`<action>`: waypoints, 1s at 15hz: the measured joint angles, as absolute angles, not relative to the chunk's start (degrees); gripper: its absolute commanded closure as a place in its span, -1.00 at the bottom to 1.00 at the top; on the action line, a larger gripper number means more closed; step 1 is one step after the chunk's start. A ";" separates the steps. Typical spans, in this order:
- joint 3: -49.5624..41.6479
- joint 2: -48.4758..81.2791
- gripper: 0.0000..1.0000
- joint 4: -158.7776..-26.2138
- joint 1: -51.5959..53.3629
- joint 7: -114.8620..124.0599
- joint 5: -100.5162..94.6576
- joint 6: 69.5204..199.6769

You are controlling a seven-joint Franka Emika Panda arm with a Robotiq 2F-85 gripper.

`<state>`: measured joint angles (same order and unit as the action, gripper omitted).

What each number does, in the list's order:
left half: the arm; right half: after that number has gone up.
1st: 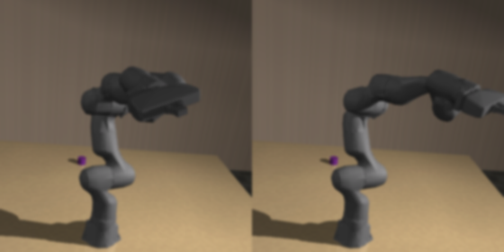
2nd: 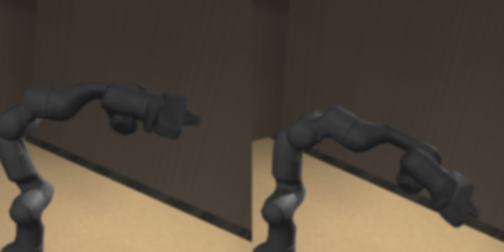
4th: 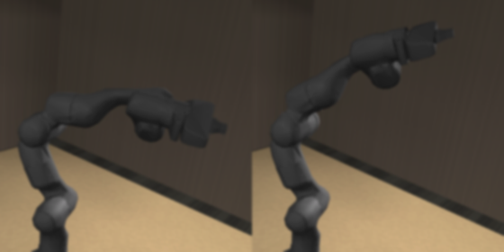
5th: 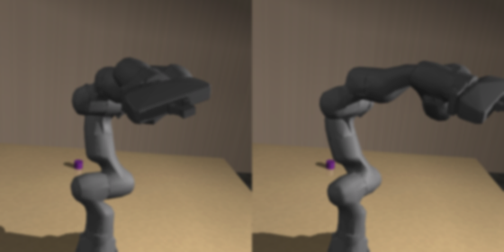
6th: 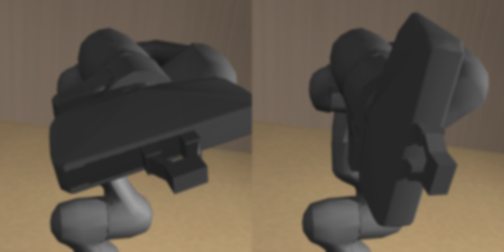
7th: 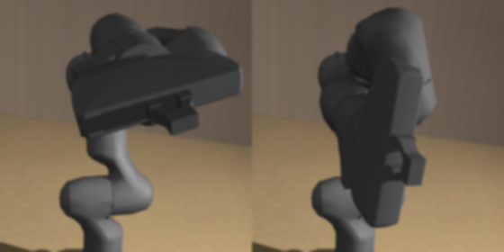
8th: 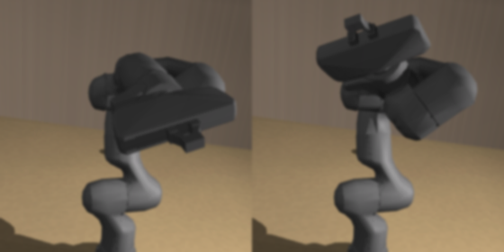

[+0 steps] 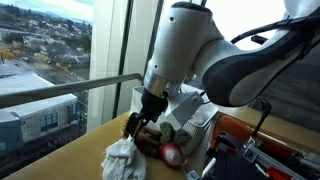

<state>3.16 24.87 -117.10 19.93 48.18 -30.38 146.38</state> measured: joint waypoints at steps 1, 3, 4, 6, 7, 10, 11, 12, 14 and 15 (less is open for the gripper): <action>2.54 27.24 -1.00 -116.14 20.73 48.26 -30.42 146.59; 0.98 31.96 -1.00 -113.76 22.28 48.27 -30.42 147.38; 0.09 34.34 -1.00 -112.35 22.93 48.27 -30.42 147.68; -1.63 38.82 -1.00 -109.36 23.72 48.22 -30.39 148.14; -2.42 40.99 -1.00 -107.79 23.88 48.12 -30.32 148.33; -3.79 46.36 -1.00 -103.45 23.94 47.37 -29.46 148.49; -3.89 47.20 -1.00 -102.44 23.94 46.79 -28.70 148.46; -3.93 47.43 -1.00 -101.87 23.93 46.06 -27.63 148.25; -3.96 47.78 -0.47 -101.20 23.74 44.19 -24.99 148.04; -3.95 47.84 -0.43 -101.02 23.54 43.06 -23.41 148.03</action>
<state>-3.95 47.84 -101.02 23.54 43.06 -23.41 148.03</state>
